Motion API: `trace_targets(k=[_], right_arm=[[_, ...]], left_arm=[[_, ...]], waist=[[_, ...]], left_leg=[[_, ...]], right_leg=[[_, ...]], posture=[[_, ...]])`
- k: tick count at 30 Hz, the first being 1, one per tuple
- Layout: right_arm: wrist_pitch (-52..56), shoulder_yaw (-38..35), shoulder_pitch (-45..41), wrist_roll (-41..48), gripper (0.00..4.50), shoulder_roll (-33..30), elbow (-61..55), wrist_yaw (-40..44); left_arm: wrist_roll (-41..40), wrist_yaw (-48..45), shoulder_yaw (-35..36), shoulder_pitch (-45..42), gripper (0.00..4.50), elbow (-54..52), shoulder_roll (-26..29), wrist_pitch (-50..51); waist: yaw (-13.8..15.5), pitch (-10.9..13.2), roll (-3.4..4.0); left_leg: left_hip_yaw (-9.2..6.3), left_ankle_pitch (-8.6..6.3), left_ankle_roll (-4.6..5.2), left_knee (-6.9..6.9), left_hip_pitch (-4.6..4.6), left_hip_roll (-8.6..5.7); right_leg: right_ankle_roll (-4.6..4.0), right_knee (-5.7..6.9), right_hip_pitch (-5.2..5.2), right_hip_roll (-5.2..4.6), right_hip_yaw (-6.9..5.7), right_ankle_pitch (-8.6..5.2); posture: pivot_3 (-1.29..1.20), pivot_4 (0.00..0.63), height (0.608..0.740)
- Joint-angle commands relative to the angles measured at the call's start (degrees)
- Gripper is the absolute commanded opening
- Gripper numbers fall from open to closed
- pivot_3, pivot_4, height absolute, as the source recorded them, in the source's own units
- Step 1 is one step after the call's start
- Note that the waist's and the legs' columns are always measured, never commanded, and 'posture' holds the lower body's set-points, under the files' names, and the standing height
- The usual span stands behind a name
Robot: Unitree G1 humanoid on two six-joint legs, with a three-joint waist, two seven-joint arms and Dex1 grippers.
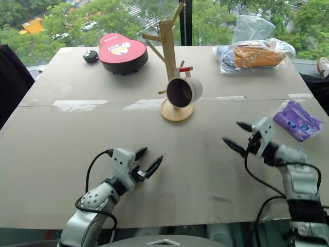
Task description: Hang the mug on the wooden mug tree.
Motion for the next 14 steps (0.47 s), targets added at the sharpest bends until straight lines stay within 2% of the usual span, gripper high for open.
trace_targets(k=[1, 2, 6, 14], right_arm=[[-5.63, -1.41, 8.5, -0.99, 4.47, 3.5, -8.5, -5.33], [-6.89, -1.03, 10.58, -1.7, 4.47, 4.62, -9.21, -6.44], [-10.58, 0.78, 17.08, -4.32, 4.47, 8.14, -11.22, -10.22], [-12.92, 1.77, 22.78, -5.0, 4.47, 10.77, -13.06, -14.7]], left_arm=[[0.63, -2.73, 0.46, 2.52, 3.69, 0.2, 2.24, -1.52], [0.29, -3.5, 0.82, 2.91, 3.69, 0.67, 2.54, -2.35], [0.76, -6.02, 1.13, 3.66, 3.69, 2.21, 3.89, -5.16], [1.45, -8.03, 1.17, 2.98, 3.69, 3.2, 4.77, -7.88]], waist=[[0.2, -0.14, -0.2], [0.21, -0.16, -0.22], [0.19, -0.13, -0.07], [0.3, -0.17, -0.1]], left_leg=[[0.05, 0.0, 0.01, -0.02, 0.14, 0.02], [-0.02, -0.01, 0.0, -0.21, 0.44, 0.1], [0.03, -0.01, -0.01, -0.22, 0.6, 0.11], [-0.01, -0.01, 0.0, -0.23, 0.61, 0.1]], right_leg=[[0.0, 0.01, 0.11, 0.04, 0.06, 0.02], [-0.02, -0.05, 0.31, 0.11, -0.01, 0.0], [-0.02, -0.04, 0.47, 0.13, 0.02, 0.0], [-0.02, -0.08, 0.48, 0.15, 0.0, 0.0]], posture=[[0.0, 0.15, 0.74], [0.0, 0.15, 0.74], [0.0, 0.15, 0.74], [0.0, 0.15, 0.74]])
